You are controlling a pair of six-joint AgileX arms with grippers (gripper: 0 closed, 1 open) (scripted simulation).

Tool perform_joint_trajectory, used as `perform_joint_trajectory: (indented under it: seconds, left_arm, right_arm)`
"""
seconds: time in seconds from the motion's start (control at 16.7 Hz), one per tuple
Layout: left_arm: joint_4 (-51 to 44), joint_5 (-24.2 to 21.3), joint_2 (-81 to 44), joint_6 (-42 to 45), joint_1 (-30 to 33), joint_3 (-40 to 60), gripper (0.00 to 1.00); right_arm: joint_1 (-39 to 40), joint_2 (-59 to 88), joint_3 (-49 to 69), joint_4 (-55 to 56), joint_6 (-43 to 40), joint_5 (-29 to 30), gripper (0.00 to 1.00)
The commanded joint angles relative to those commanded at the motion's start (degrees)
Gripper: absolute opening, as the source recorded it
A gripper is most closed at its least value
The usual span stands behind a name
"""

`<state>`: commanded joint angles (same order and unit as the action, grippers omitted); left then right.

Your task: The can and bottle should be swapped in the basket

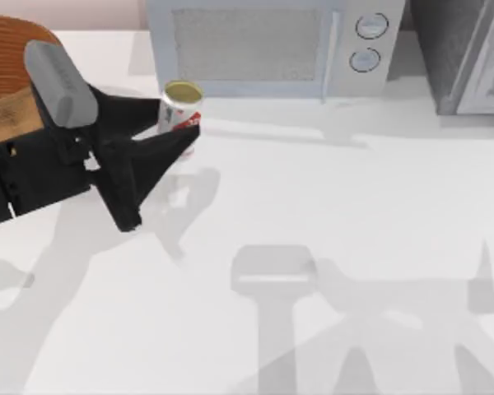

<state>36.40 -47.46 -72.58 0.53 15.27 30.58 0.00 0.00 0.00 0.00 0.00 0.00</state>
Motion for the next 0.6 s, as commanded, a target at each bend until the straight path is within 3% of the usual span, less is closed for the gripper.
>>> perform_joint_trajectory:
  seconds: [0.6]
  left_arm:
    - [18.74, -15.46, -32.77, -1.18, 4.30, 12.31, 0.00]
  right_arm:
    - [0.00, 0.00, 0.00, 0.00, 0.00, 0.00, 1.00]
